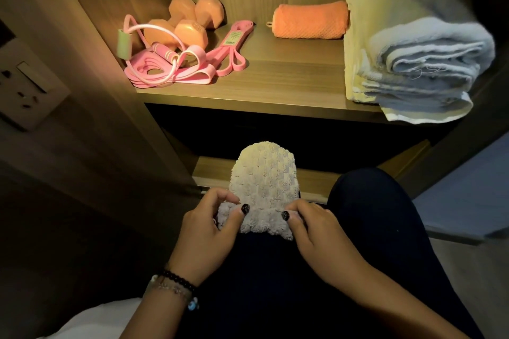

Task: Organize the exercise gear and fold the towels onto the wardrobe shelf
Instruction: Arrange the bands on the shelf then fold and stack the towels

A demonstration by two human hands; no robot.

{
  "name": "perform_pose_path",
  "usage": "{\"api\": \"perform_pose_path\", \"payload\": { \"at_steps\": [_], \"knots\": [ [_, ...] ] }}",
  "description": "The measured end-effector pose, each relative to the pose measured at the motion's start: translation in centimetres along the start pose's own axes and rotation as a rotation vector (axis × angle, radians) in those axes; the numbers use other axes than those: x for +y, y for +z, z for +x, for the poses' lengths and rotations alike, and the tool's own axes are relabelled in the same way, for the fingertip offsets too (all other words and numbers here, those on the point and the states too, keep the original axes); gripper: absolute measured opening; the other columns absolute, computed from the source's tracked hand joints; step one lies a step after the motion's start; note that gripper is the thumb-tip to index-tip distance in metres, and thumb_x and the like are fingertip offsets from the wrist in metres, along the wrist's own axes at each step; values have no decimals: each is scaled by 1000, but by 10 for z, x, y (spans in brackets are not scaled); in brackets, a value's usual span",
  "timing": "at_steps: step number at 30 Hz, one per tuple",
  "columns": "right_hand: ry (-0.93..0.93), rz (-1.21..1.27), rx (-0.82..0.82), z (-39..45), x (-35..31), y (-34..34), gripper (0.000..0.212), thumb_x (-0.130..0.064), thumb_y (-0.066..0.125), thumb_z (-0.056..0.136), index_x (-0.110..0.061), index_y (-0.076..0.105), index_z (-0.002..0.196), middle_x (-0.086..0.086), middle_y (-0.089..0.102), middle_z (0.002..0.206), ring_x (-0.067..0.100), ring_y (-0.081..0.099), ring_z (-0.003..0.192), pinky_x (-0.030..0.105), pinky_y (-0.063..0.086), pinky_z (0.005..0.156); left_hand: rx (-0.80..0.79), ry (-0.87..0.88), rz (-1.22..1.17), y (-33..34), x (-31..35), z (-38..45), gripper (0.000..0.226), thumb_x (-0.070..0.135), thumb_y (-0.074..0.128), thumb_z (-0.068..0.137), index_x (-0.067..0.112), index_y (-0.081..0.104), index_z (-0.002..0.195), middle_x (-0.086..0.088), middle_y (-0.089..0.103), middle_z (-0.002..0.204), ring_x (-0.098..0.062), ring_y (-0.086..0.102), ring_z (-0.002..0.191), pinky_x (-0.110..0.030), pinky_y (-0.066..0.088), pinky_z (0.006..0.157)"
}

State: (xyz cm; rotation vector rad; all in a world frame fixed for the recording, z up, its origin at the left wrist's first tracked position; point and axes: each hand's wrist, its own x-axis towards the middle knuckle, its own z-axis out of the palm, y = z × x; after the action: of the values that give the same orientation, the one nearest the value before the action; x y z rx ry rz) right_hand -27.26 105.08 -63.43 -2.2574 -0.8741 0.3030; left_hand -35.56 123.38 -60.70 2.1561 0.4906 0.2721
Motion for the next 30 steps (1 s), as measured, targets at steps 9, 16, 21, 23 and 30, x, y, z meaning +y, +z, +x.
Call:
{"api": "perform_pose_path", "payload": {
  "at_steps": [9,16,21,23,30],
  "knots": [
    [231,205,173,6,-3,14,10,-27,58,93,-28,55,83,-11,63,89,3,56,82,20,43,70,-82,-344,-216,-3,-9,26,17,26,79,75,19,65,81,-1,67,69,-20,59,66,-36,48,64],
    [-211,-107,350,0,-2,8,11,-13,59,83,-22,63,89,-14,57,92,8,51,92,24,34,85,72,-117,144,1,1,15,19,23,75,80,31,60,88,12,47,100,-2,50,90,-17,42,72],
    [-194,-68,233,-9,1,8,21,-26,58,83,-24,65,103,-17,60,105,3,51,106,22,29,93,66,238,373,2,-2,12,29,8,75,76,30,59,86,22,53,89,-2,46,89,-33,38,79],
    [-137,-22,171,-7,3,7,23,-35,57,82,-29,61,104,-21,57,106,-2,47,108,18,26,95,35,312,375,2,-3,12,28,11,73,79,30,58,91,22,55,89,2,46,89,-31,34,81],
    [-72,60,68,5,7,6,19,-28,51,94,-27,53,113,-20,50,110,-3,42,110,22,29,97,-145,353,312,-7,-21,13,25,53,54,81,41,53,103,29,52,105,5,46,107,-28,39,91]
  ]
}}
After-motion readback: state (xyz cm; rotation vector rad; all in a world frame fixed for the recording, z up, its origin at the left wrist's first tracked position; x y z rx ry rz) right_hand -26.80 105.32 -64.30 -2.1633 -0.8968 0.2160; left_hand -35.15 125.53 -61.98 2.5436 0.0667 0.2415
